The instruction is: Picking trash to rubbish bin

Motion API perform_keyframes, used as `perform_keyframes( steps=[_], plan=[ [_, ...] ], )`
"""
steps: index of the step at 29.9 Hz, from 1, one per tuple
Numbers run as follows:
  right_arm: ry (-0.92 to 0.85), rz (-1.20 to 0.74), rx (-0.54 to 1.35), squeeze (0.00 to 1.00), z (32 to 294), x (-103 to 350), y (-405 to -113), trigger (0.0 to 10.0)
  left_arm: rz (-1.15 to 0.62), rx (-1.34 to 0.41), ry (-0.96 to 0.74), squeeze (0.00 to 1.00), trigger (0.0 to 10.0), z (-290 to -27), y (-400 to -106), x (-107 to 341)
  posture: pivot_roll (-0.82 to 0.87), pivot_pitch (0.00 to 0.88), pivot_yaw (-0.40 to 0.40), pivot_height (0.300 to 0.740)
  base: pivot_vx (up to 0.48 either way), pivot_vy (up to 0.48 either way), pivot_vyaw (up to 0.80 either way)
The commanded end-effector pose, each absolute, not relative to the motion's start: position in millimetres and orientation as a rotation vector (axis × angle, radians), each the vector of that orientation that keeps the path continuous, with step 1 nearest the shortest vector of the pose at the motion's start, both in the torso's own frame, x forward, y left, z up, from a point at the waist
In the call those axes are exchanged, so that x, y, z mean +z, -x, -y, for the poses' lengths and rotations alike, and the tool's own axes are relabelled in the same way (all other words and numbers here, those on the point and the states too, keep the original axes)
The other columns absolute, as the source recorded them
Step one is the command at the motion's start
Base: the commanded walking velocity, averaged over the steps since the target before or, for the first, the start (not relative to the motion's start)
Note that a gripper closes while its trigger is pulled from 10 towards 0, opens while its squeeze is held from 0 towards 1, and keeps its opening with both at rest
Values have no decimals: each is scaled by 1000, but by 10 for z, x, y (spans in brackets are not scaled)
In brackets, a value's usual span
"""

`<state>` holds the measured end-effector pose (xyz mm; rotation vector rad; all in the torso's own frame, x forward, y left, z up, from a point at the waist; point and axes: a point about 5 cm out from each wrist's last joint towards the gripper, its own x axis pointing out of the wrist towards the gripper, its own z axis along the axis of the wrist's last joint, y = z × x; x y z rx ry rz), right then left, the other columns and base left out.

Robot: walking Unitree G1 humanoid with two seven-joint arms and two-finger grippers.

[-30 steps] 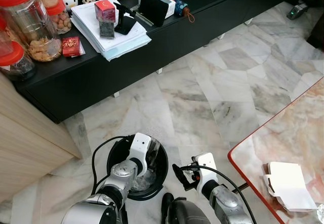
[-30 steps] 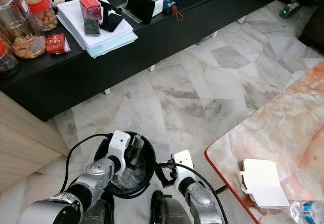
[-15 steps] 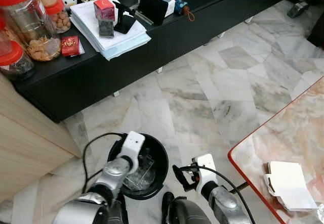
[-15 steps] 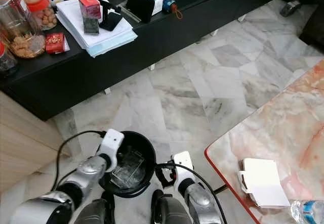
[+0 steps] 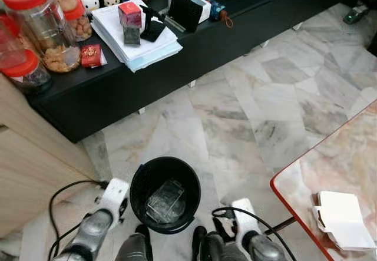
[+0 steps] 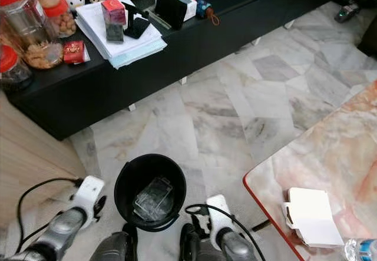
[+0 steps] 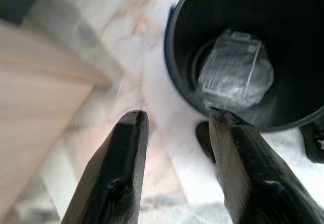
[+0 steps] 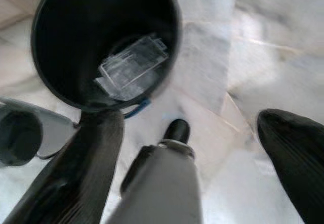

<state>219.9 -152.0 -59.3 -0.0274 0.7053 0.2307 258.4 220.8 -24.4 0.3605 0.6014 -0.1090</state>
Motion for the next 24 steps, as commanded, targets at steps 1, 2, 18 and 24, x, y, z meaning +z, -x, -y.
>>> perform_keyframes(
  steps=[1,2,18,24],
  plan=[
    [-11,-719,163,0,1575,-626,-2154,10000,-639,-75,-294,0,10000,-2218,-2469,-335,141,228,-68,740,0,0,0],
    [-24,-719,139,0,1598,-625,-2159,10000,-637,-43,-258,0,10000,-2250,-2462,-333,143,226,-68,740,0,0,0],
    [-137,-744,-34,0,1747,-675,-2087,10000,-656,114,-143,0,10000,-2434,-2298,-398,172,194,-63,740,0,0,0],
    [-173,-754,-71,0,1787,-705,-2028,10000,-698,140,-129,0,10000,-2447,-2195,-469,165,187,-64,740,0,0,0]
  ],
)
